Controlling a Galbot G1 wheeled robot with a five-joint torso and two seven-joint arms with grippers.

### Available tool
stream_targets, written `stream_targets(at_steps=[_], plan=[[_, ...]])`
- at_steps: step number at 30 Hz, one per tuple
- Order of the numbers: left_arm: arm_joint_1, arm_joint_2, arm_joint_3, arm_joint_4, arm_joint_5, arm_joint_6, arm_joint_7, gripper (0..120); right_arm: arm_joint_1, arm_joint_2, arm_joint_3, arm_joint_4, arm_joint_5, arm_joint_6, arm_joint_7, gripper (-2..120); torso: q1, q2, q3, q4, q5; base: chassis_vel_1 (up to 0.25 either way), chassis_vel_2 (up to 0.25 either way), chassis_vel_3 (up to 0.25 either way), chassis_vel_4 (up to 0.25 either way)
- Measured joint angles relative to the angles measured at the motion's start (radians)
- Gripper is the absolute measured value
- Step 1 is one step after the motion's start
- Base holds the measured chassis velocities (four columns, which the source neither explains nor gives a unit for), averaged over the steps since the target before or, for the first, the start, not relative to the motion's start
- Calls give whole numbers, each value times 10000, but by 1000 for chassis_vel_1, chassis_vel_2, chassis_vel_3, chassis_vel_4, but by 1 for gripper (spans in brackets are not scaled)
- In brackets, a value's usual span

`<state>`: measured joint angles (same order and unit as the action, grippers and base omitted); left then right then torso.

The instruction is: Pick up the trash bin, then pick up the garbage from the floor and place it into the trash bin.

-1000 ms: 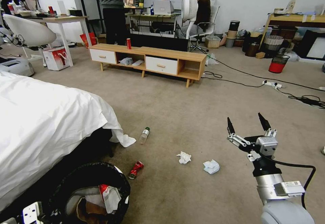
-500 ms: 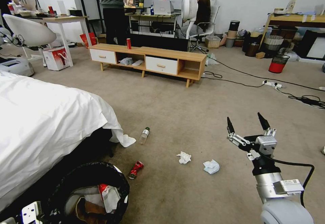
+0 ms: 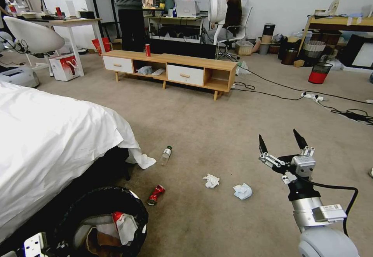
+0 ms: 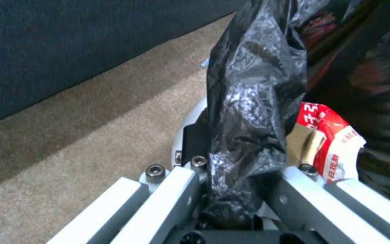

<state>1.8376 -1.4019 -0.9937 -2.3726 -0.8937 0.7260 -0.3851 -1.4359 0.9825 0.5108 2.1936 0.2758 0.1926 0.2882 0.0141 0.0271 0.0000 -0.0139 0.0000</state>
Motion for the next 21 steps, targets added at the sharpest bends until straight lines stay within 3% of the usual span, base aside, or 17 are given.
stream_targets(at_steps=[21], plan=[[38,50,63,-14,18,-2,31,0,-219,-13,245,117,-39,43,-78,100,0,0,0,0,0,0,0,0,0]])
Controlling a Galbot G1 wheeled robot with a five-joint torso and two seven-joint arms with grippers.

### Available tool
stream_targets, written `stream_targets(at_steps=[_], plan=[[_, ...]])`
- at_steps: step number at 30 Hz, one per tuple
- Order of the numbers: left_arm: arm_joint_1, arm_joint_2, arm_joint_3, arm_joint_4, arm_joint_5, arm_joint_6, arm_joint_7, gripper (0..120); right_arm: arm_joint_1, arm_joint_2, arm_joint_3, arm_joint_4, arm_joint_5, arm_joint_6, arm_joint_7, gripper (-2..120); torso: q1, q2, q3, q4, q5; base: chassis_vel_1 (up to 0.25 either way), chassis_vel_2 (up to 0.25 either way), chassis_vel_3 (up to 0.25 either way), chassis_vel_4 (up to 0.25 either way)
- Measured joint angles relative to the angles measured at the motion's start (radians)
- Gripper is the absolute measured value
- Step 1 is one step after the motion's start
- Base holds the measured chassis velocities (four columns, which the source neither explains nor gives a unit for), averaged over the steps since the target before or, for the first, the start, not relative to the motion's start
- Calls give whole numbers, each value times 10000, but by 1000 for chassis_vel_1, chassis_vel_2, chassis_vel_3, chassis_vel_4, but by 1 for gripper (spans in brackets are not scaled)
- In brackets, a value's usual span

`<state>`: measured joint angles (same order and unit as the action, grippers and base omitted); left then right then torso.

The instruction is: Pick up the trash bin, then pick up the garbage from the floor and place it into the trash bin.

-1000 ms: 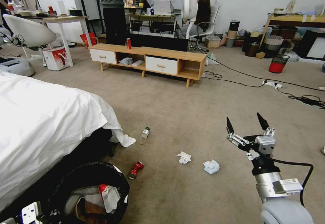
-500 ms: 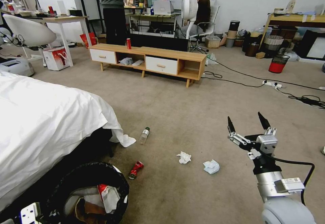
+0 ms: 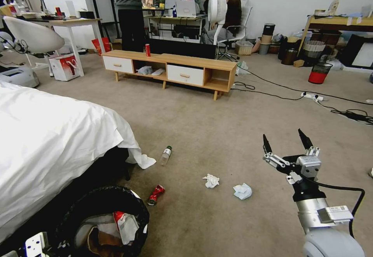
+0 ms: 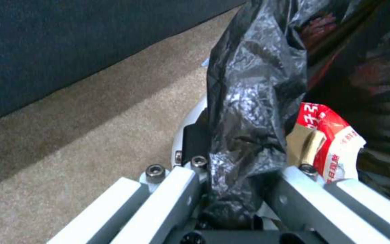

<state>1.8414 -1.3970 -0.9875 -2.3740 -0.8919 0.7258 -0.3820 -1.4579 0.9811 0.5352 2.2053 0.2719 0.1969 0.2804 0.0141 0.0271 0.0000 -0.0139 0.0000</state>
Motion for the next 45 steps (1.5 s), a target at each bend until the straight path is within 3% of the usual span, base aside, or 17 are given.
stream_targets(at_steps=[45], plan=[[82,-32,-124,-25,-39,-17,7,0,118,31,-165,-198,-17,216,-91,100,1,0,0,0,0,-58,54,57,-59]])
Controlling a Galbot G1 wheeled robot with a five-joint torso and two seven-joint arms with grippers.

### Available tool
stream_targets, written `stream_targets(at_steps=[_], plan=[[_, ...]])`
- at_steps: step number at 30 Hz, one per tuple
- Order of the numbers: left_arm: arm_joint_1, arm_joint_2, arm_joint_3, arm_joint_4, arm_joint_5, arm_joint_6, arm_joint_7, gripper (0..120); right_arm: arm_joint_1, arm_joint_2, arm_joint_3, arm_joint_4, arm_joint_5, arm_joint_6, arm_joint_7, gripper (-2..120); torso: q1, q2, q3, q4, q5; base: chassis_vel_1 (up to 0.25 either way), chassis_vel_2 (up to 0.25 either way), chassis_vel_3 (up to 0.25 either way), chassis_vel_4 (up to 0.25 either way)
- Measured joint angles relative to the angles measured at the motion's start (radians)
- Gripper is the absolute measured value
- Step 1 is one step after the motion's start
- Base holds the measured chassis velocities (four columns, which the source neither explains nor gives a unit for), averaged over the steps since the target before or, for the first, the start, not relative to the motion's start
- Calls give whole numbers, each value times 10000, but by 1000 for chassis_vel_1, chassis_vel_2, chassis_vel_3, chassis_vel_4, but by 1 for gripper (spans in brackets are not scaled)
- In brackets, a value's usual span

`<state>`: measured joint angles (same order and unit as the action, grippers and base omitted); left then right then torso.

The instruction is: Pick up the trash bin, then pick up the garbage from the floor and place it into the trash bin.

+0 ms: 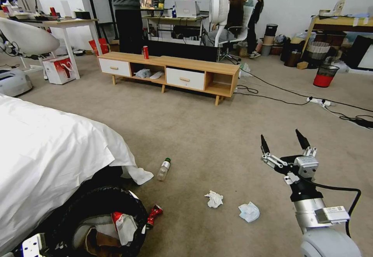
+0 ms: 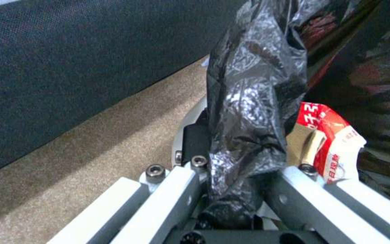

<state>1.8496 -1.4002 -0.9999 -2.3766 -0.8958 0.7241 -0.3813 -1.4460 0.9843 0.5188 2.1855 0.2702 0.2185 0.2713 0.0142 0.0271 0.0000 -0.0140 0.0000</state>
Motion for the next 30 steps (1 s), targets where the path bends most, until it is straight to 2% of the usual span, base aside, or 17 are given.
stream_targets(at_steps=[20,30], plan=[[-9,37,18,33,11,21,-4,0,98,-96,-11,-119,74,-34,-29,100,0,0,0,0,0,0,0,0,0],[10,100,-78,44,-40,47,-11,0,365,-290,-50,-261,584,-383,-36,100,0,0,0,0,1,0,0,0,0]])
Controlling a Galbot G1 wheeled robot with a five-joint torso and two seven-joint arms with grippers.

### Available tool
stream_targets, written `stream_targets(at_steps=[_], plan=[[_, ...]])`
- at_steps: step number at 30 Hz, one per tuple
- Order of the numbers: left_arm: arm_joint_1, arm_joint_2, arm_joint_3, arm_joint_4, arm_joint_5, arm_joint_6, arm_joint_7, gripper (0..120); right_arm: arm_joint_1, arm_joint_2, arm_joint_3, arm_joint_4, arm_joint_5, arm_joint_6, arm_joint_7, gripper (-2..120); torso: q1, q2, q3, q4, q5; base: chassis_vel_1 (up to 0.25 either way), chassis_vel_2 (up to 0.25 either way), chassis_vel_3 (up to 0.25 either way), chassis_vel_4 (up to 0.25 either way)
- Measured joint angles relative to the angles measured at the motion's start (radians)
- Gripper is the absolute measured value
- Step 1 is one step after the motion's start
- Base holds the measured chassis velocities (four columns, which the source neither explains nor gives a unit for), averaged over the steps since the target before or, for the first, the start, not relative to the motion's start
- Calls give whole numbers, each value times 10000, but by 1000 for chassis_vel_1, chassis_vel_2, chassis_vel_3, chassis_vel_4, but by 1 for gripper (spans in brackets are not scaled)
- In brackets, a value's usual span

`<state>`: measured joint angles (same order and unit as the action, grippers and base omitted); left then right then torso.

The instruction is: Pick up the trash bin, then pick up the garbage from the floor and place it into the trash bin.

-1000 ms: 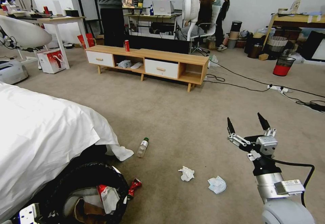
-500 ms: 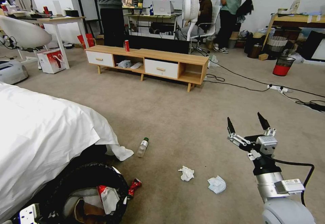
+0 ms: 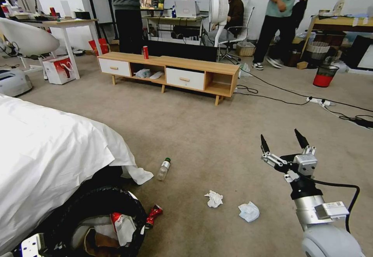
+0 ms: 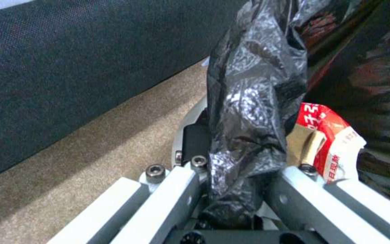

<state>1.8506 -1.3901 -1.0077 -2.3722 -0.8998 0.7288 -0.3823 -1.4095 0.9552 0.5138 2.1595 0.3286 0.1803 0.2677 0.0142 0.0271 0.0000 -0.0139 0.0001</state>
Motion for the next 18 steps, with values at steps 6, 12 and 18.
stream_targets(at_steps=[6,12,18], plan=[[-61,-61,3,66,1,0,0,0,120,-46,-15,-131,61,-17,-1,100,0,0,0,0,-1,0,0,0,0],[-101,-46,-7,117,-11,1,1,0,178,-50,-31,-241,71,3,-65,100,0,0,0,0,0,0,0,0,0],[-132,-18,-17,165,-40,0,0,0,266,-151,-29,-289,548,-814,299,100,0,0,0,0,-1,0,0,0,0]])
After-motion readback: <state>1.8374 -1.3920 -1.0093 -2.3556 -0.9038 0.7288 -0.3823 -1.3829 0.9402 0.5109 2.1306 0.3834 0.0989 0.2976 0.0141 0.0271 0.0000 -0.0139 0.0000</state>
